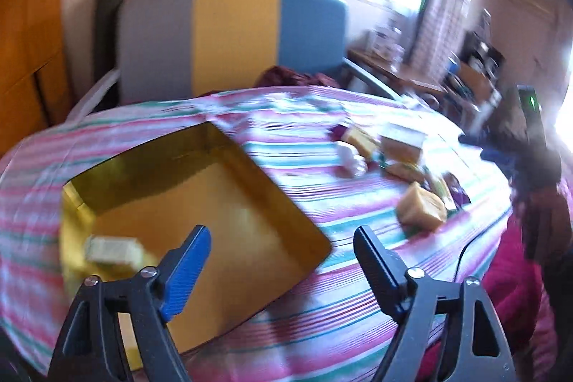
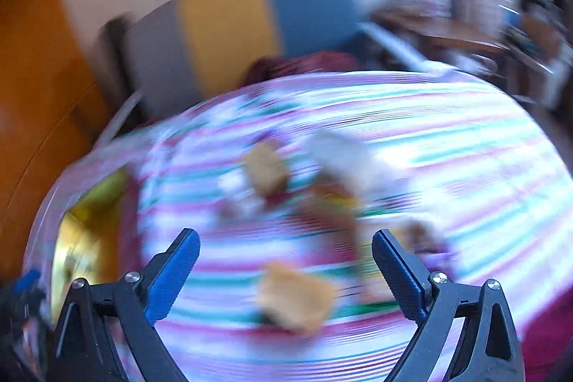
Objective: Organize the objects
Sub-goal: 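Reach the left gripper to a second yellow sponge and grasp it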
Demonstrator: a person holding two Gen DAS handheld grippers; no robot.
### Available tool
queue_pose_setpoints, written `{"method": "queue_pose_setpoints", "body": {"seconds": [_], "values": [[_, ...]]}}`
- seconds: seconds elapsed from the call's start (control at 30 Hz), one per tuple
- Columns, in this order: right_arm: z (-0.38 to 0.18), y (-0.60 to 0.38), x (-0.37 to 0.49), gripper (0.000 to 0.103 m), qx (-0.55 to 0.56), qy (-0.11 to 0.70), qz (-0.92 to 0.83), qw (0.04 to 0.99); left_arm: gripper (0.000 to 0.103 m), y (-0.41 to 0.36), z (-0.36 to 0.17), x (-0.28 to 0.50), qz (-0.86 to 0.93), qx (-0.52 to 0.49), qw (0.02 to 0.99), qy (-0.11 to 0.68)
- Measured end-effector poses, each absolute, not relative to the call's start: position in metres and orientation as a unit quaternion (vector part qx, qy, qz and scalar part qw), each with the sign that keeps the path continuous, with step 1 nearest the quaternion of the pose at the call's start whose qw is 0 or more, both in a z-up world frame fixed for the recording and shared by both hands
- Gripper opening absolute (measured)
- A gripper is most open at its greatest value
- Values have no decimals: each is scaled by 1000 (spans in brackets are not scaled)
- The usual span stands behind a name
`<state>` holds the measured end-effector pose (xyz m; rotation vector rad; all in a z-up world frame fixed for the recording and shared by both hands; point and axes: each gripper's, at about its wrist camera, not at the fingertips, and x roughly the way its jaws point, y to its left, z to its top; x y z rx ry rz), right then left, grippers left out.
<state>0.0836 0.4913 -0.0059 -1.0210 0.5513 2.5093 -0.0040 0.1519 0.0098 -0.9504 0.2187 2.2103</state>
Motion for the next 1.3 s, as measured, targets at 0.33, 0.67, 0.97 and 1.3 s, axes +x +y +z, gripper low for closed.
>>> {"method": "queue_pose_setpoints", "body": {"seconds": [0.33,0.67,0.97,1.3], "values": [[-50,602,142,99,-304,356,821,328,88,262,-17,18,789,-392,457,119],[-70,607,136,100,-333,392,798,314,100,348,-49,41,738,-427,499,155],[-72,607,134,100,-344,395,798,299,100,395,-71,41,728,-444,489,186],[-76,610,131,100,-351,389,795,305,72,390,-87,33,724,-457,488,173]]}}
